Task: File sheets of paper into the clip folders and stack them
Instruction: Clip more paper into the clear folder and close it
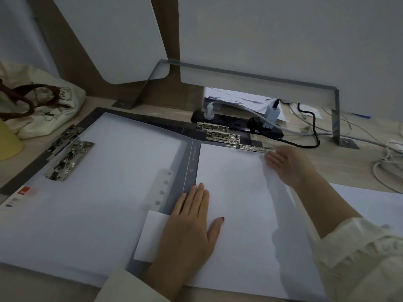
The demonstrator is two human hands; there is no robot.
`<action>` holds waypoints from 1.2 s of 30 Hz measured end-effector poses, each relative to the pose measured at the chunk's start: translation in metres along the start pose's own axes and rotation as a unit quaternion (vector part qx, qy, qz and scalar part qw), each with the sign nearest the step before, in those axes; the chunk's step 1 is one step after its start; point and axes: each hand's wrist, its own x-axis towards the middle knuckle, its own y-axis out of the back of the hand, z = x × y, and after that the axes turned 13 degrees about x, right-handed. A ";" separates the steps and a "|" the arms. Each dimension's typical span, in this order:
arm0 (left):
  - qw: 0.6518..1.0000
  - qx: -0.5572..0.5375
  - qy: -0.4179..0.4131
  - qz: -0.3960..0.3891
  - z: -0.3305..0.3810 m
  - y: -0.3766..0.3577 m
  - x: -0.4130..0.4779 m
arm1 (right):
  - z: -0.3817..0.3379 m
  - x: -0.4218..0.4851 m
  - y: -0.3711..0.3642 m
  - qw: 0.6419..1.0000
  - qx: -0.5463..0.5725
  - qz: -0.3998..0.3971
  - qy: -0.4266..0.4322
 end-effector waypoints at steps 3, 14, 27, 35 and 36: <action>1.000 -0.003 0.001 -0.014 0.000 -0.001 0.000 | -0.002 0.009 -0.009 1.000 -0.015 -0.009 0.022; 0.999 -0.014 0.011 -0.043 0.002 0.001 0.000 | 0.041 0.022 -0.048 0.863 -0.427 -0.081 0.259; 0.997 -0.025 0.024 -0.073 0.002 0.004 0.001 | 0.078 0.028 -0.039 0.690 -0.629 -0.073 0.350; 0.997 -0.033 0.015 -0.062 0.003 0.004 0.001 | 0.081 0.027 -0.038 0.707 -0.634 -0.086 0.302; 0.998 -0.030 0.014 -0.055 0.003 0.003 0.000 | 0.081 0.027 -0.037 0.702 -0.642 -0.094 0.294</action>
